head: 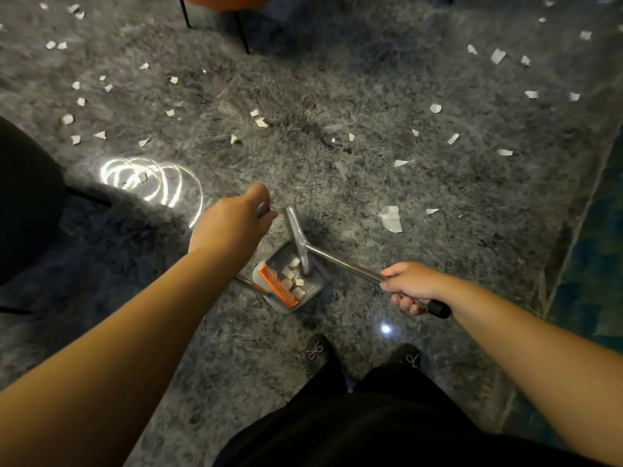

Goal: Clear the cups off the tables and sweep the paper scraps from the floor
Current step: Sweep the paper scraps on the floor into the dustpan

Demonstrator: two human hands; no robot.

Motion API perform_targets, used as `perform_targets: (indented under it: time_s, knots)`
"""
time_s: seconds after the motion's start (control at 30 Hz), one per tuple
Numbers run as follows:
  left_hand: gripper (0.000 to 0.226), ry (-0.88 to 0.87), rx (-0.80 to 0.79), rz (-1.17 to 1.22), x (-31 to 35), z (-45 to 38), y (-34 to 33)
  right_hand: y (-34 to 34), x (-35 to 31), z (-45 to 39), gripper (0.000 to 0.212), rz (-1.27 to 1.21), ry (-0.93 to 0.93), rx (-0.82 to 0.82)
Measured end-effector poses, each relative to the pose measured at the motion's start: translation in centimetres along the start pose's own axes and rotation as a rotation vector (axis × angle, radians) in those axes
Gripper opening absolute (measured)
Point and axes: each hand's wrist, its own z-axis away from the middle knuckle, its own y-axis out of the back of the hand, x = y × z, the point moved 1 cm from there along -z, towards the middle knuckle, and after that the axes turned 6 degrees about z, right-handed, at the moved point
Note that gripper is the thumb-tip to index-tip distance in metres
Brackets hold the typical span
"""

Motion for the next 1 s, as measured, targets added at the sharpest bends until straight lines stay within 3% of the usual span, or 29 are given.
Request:
perform_targets:
  time_s: [0.13, 0.43, 0.8, 1.0]
  knots:
    - [0.022, 0.008, -0.016, 0.017, 0.7, -0.7, 0.7, 0.5, -0.2, 1.7, 0.045, 0.033, 0.046, 0.034]
    - [0.025, -0.124, -0.064, -0.011, 6.8, -5.0, -0.1, 5.7, 1.6, 2.6, 0.039, -0.063, 0.079, 0.290]
    - [0.023, -0.245, -0.163, -0.069, 18.0, -15.2, -5.5, 22.4, 4.5, -0.1, 0.012, -0.118, 0.017, 0.453]
    - [0.019, -0.258, -0.184, -0.119, 22.6, -22.0, -7.4, 30.6, 5.0, -1.6, 0.020, -0.081, -0.054, 0.467]
